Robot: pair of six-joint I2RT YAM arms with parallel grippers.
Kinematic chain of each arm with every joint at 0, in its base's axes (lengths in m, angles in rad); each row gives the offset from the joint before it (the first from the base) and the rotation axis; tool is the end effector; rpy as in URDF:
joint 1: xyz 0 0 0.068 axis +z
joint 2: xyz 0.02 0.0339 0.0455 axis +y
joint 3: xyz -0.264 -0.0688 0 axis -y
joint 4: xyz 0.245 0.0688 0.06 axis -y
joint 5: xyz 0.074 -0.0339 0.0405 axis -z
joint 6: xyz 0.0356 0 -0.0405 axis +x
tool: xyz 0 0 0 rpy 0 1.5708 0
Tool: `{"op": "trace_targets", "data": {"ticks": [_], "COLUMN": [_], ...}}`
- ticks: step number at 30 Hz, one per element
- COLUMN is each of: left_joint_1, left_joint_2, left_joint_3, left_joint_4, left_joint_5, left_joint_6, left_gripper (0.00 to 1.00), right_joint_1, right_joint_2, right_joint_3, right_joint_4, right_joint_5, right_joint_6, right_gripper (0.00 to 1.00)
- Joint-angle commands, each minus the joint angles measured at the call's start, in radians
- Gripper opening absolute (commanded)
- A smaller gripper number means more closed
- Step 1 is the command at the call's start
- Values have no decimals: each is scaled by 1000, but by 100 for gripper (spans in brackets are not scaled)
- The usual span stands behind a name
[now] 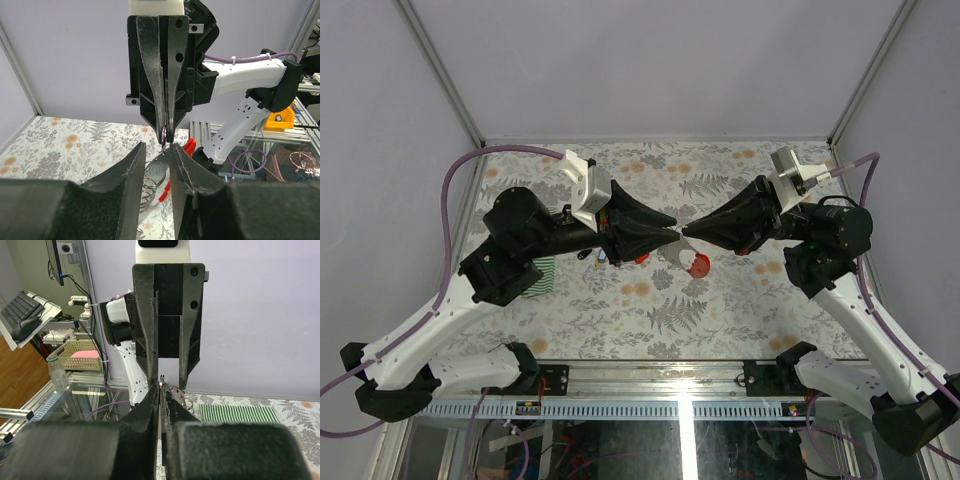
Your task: Put the keys on the keyring
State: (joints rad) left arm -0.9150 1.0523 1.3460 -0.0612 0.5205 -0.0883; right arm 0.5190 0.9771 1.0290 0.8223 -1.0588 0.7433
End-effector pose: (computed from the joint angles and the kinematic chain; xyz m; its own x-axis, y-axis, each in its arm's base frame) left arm 0.1130 -0.1759 0.4953 0.0533 -0.1947 -0.9794 0.9913 0.1288 0.0283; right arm 0.1344 0.1125 0.4751 -0.0028 0.3802 -0.9249 -0.9872 -0.1485 -0.0581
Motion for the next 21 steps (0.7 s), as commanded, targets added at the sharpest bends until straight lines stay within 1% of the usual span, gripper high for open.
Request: {"op": "trace_targets", "data": {"ticks": [1, 21], "left_joint_1": [-7, -13], "left_joint_2": [3, 22], "left_joint_3": [27, 39], "left_joint_4": [44, 47], "left_joint_5": [22, 13], "left_joint_6": [4, 2], "left_gripper": [25, 17], "right_joint_1": [10, 13], "right_joint_2": [-10, 8], "right_joint_3": [48, 53], "right_joint_4": [65, 33], "right_joint_5": [19, 19], "right_joint_6": [17, 10], "right_gripper": [0, 0]}}
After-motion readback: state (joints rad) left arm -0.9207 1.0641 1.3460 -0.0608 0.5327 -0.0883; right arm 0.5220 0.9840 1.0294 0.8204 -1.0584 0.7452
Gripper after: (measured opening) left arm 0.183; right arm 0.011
